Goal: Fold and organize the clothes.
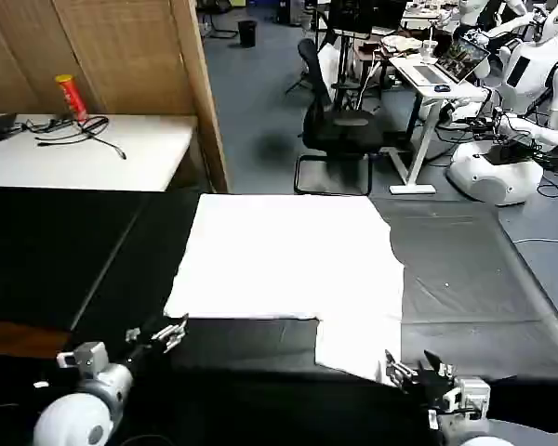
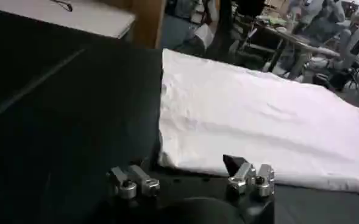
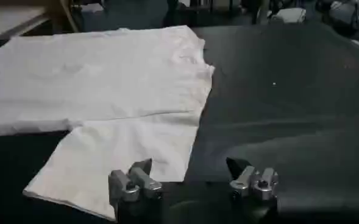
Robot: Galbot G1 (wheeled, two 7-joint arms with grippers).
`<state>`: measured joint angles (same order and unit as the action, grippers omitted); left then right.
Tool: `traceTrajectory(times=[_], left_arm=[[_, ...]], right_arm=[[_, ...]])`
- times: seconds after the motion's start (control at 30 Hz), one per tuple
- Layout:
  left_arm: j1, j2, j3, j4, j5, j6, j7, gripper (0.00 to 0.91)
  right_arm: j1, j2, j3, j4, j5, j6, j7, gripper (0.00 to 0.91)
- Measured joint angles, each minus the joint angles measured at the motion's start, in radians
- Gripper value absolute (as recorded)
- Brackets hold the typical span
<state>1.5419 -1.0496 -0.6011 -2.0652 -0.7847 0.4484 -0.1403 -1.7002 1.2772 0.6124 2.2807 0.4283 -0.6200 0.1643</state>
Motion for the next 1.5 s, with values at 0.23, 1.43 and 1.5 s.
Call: traceTrajectory(times=[0.23, 1.43, 1.5], left_arm=[[-0.027, -0.006, 0.005, 0.032, 0.026, 0.001, 0.02, 0.878], [0.068, -0.017, -0.015, -0.054, 0.081, -0.014, -0.011, 0.0], [0.102, -0.024, -0.026, -0.085, 0.09, -0.014, -0.014, 0.0]], right_arm=[[0.019, 0.009, -0.018, -0.03, -0.012, 0.003, -0.001, 0.878], [-0.106, 0.038, -0.015, 0.104, -0.082, -0.037, 0.096, 0.0], [-0.126, 0.041, -0.015, 0.123, -0.082, -0.037, 0.101, 0.0]])
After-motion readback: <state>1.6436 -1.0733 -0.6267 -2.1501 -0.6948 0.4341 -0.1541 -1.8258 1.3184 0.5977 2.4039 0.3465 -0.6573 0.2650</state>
